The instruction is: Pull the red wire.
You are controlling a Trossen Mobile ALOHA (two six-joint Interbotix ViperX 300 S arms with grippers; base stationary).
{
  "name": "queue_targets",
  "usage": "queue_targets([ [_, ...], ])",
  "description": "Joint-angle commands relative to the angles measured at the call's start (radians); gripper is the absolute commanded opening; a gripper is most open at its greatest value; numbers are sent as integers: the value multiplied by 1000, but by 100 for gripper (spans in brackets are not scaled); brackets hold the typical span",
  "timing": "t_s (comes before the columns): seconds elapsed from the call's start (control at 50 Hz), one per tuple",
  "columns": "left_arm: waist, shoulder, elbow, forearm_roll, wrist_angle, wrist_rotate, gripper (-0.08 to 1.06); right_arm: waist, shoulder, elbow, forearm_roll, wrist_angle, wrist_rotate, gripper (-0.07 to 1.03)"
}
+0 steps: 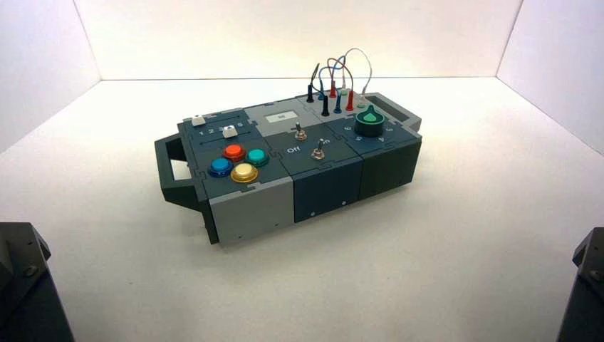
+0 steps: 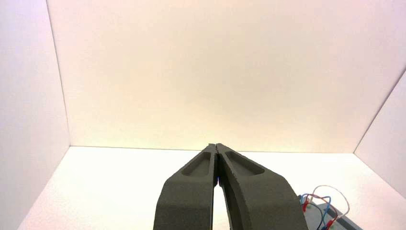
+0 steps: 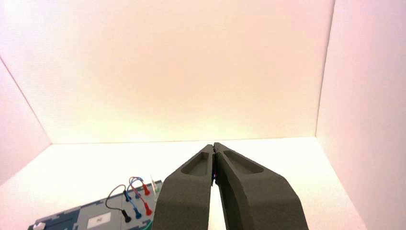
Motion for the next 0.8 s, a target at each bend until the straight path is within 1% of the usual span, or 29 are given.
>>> queue_targets([
  [0.02, 8, 14, -11, 3, -25, 5, -3, 2, 46, -21, 3, -8, 5, -2],
  [0.22, 8, 14, -8, 3, -29, 5, -3, 2, 92, -28, 15, 9, 8, -2],
  [0.5, 8, 11, -3, 2, -29, 5, -3, 15, 97, -34, 25, 21, 9, -2],
  [0.62, 8, 11, -3, 3, -29, 5, -3, 54, 100, -35, 26, 25, 9, -2],
  [0.8, 8, 11, 0, -2, -29, 2, -3, 167, 169, -41, 34, 34, 9, -2],
])
